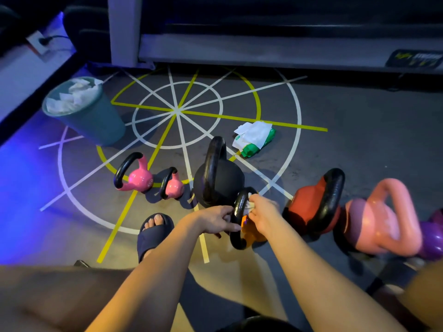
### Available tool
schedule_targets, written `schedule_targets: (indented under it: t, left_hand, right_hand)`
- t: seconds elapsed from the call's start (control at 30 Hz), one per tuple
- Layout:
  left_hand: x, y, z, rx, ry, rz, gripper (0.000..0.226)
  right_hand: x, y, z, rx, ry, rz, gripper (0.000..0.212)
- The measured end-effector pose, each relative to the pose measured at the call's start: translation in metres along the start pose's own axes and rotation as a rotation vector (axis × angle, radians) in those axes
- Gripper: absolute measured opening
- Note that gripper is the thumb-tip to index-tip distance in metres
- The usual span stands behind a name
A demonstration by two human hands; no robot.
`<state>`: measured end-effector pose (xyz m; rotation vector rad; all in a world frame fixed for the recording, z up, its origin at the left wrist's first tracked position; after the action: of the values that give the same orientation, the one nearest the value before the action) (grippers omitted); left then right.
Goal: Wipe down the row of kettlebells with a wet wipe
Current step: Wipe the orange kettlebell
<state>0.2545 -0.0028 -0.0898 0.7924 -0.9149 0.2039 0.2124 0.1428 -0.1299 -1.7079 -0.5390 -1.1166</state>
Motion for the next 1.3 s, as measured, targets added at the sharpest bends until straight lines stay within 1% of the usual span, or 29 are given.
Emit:
schedule_targets:
  t: [0.07, 0.1, 0.13, 0.2, 0.23, 0.3, 0.33, 0.4, 0.47, 0.5, 0.57, 0.6, 0.67, 0.8, 0.87, 0.97, 1.0, 1.03, 1.1, 1.2, 1.3]
  left_hand:
    - [0.0, 0.001, 0.0, -0.008, -0.027, 0.002, 0.032]
    - [0.0, 0.002, 0.0, -0.013, -0.038, -0.004, 0.03]
    - [-0.001, 0.003, -0.001, -0.014, -0.041, -0.015, 0.027]
    - [-0.003, 0.006, 0.001, -0.001, -0.034, -0.029, 0.022]
    - [-0.003, 0.007, 0.002, 0.001, -0.028, -0.035, 0.019]
    - [-0.005, 0.008, 0.004, -0.016, -0.022, -0.045, 0.015]
    - [-0.006, 0.008, 0.006, -0.021, -0.021, -0.046, 0.016]
    - [-0.007, 0.006, 0.008, -0.036, -0.029, -0.036, 0.016]
    - [-0.007, 0.007, 0.01, -0.093, -0.024, -0.018, 0.014]
    - [-0.006, 0.009, 0.01, -0.12, -0.016, -0.007, 0.013]
    - [-0.006, 0.019, 0.01, -0.142, 0.008, 0.006, 0.015]
    - [-0.006, 0.025, 0.009, -0.142, 0.025, 0.004, 0.015]
    - [-0.007, 0.036, 0.004, -0.128, 0.055, 0.005, 0.015]
    - [-0.008, 0.053, -0.003, -0.034, 0.167, -0.008, 0.025]
    - [-0.012, 0.058, -0.01, 0.01, 0.161, -0.003, 0.033]
    - [-0.02, 0.06, -0.019, 0.088, 0.115, 0.036, 0.058]
    - [-0.021, 0.061, -0.018, 0.089, 0.106, 0.035, 0.061]
    - [-0.022, 0.062, -0.015, 0.082, 0.102, 0.026, 0.058]
    - [-0.02, 0.061, -0.008, 0.082, 0.09, 0.015, 0.052]
    - [-0.023, 0.054, -0.006, 0.116, 0.091, 0.016, 0.068]
    - [-0.032, 0.047, -0.013, 0.123, 0.096, 0.002, 0.072]
  right_hand:
    - [-0.004, -0.004, 0.002, -0.119, -0.069, -0.003, 0.032]
    - [-0.005, -0.005, 0.004, -0.15, -0.067, -0.009, 0.037]
    - [-0.004, -0.007, 0.004, -0.165, -0.1, -0.018, 0.041]
    - [-0.001, -0.009, 0.003, -0.092, -0.082, 0.025, 0.041]
    - [0.003, -0.009, 0.001, -0.037, -0.107, 0.056, 0.036]
    - [0.009, -0.005, 0.001, 0.051, -0.079, 0.075, 0.023]
    - [0.008, -0.001, 0.0, 0.069, -0.12, 0.073, 0.021]
    - [0.005, 0.005, 0.003, 0.087, -0.205, 0.042, 0.024]
    - [0.001, 0.002, 0.006, 0.077, -0.23, 0.034, 0.027]
    - [-0.001, 0.0, 0.006, 0.065, -0.216, 0.038, 0.024]
    - [-0.002, -0.005, 0.003, -0.038, -0.163, 0.015, 0.017]
    - [-0.003, -0.006, 0.001, -0.074, -0.142, 0.014, 0.016]
    - [-0.006, -0.008, 0.004, -0.055, -0.099, 0.037, 0.02]
    - [-0.002, -0.015, 0.026, -0.05, -0.139, 0.056, 0.02]
    - [-0.002, -0.019, 0.038, -0.047, -0.158, 0.091, 0.021]
    - [-0.001, -0.021, 0.053, -0.083, -0.159, 0.15, 0.021]
    - [0.001, -0.02, 0.057, -0.071, -0.169, 0.179, 0.019]
    - [0.004, -0.018, 0.061, -0.045, -0.182, 0.209, 0.017]
    - [0.009, -0.011, 0.066, 0.027, -0.241, 0.261, 0.019]
    - [0.011, -0.001, 0.074, 0.153, -0.345, 0.304, 0.025]
    - [0.013, 0.003, 0.087, 0.365, -0.483, 0.373, 0.027]
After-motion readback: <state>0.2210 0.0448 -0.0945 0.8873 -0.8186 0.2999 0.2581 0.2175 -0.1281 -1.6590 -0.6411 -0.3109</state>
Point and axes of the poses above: each hand's wrist, its own x-axis away from the middle knuckle, its own z-axis out of the back of the hand, y = z × x, the point moved 3 cm from there along -x, towards the middle knuckle, and after that the axes turned 4 degrees about z, right-handed, at the moved point
